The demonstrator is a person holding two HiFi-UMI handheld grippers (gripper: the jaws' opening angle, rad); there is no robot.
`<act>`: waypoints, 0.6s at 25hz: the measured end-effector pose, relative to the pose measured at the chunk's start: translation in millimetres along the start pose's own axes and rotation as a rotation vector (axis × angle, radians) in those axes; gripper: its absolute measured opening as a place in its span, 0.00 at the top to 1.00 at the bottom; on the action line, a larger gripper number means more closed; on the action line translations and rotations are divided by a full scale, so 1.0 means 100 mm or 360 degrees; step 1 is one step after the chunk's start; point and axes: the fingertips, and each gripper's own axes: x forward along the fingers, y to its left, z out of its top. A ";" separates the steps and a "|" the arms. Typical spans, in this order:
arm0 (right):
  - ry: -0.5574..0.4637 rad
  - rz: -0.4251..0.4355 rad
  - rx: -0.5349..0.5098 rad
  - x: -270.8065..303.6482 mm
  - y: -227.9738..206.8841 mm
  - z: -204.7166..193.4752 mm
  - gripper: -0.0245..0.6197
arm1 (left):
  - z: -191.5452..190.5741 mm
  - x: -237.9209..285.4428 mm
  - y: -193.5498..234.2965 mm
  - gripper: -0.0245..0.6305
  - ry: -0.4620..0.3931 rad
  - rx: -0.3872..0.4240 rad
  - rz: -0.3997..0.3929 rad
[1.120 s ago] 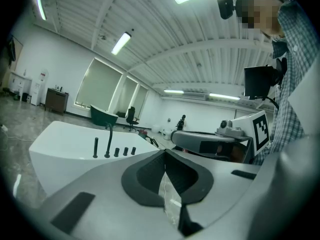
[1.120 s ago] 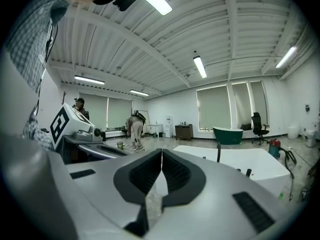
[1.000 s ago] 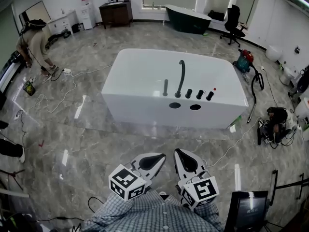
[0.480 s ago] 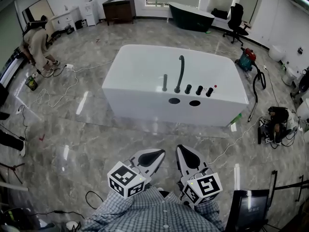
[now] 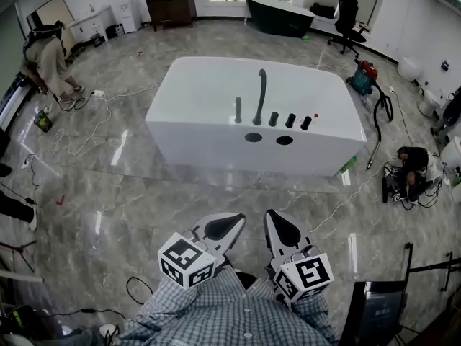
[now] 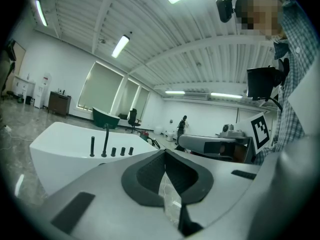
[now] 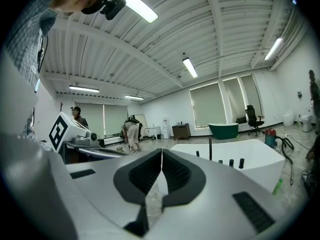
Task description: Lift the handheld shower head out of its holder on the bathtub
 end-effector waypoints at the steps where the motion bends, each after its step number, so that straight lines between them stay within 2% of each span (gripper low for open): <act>1: -0.0001 -0.0010 0.0008 -0.02 -0.02 0.00 0.93 | 0.00 0.00 -0.01 0.95 0.0002 0.0002 -0.0001; 8: 0.0006 -0.0045 0.0030 0.04 -0.12 0.00 0.93 | 0.00 0.05 0.05 0.95 0.0007 0.0000 -0.0011; 15: -0.0006 -0.0013 0.0035 0.45 -0.20 0.05 0.93 | 0.13 0.17 0.43 0.95 0.0002 -0.0006 0.0005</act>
